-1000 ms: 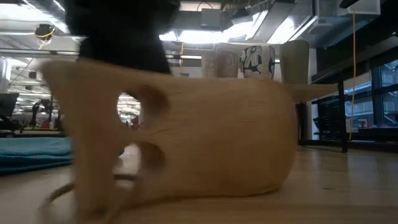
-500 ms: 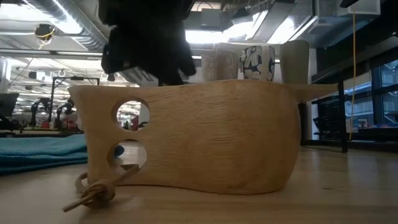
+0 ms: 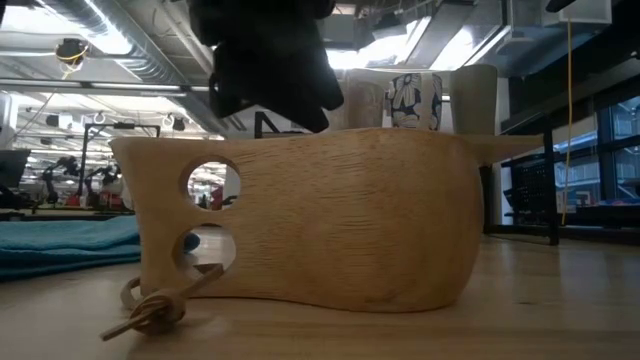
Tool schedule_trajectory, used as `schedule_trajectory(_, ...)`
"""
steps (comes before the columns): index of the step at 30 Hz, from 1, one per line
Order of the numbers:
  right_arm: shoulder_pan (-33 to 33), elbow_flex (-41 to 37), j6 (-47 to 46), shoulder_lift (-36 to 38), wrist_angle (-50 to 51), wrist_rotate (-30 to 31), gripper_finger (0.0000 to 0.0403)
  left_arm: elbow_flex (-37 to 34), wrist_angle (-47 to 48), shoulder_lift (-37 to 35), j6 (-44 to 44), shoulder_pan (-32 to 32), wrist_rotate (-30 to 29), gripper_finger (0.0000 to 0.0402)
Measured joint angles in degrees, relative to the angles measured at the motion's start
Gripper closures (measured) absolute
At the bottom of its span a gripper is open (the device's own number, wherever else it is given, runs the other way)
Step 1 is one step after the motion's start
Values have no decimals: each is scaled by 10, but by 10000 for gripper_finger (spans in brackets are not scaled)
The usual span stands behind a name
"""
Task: Stack small to large cups/mugs on shelf
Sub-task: Put the brown mug on the shelf
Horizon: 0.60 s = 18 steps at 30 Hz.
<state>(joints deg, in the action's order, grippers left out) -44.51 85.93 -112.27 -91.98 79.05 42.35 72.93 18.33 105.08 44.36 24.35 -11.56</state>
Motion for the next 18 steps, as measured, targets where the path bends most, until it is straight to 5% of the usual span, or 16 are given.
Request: schedule_trajectory(18, 0, 0, -2, 0, -6, -4, 190, 1, -16, 15, -150, -34, 52, 298)
